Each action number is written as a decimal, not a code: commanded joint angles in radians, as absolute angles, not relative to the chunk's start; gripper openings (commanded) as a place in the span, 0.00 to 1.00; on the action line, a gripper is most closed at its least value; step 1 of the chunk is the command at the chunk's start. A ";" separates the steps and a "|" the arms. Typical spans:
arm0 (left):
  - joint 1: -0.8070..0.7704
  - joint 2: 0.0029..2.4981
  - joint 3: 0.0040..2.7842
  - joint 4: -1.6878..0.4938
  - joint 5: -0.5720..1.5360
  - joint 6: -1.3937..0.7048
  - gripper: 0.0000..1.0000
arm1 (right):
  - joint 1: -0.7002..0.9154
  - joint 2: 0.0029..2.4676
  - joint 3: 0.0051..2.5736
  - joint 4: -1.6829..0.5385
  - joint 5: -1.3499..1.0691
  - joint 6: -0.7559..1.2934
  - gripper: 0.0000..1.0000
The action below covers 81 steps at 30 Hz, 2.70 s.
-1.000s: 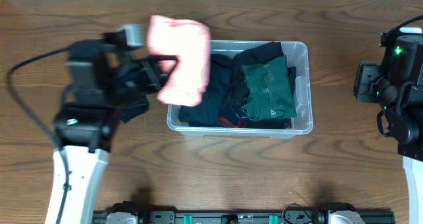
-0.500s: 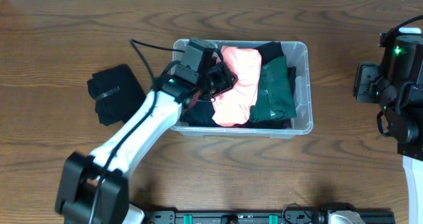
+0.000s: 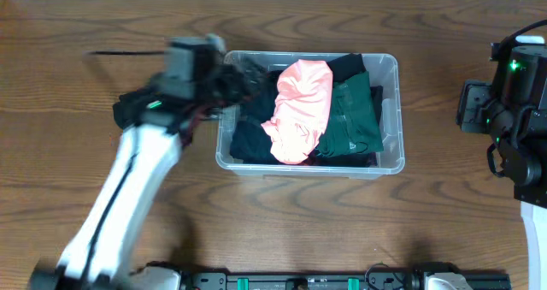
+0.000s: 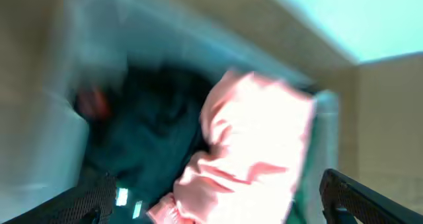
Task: Pack container
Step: 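Grasp the black folded garment at left with the left gripper, then carry the black garment into the bin's left side and release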
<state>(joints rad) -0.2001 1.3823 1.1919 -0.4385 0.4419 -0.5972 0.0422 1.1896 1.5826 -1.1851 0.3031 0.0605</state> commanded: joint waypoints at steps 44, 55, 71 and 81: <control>0.426 1.639 1.203 -0.710 0.808 -0.229 0.06 | 0.031 1.250 1.588 -1.189 0.284 0.073 0.66; -0.006 1.286 1.224 -0.642 0.680 -0.279 0.06 | 0.031 1.250 1.588 -1.190 0.284 0.073 0.66; -0.194 1.592 1.243 -0.688 0.495 -0.318 0.98 | 0.031 1.250 1.588 -1.194 0.284 0.073 0.66; -0.227 1.404 1.525 -0.792 0.196 -0.306 0.98 | 0.031 1.250 1.588 -1.193 0.284 0.073 0.66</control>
<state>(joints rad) -0.2111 1.4734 1.4586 -0.8177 0.3080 -0.3176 0.0422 1.2503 1.5826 -1.1923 0.2840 0.0605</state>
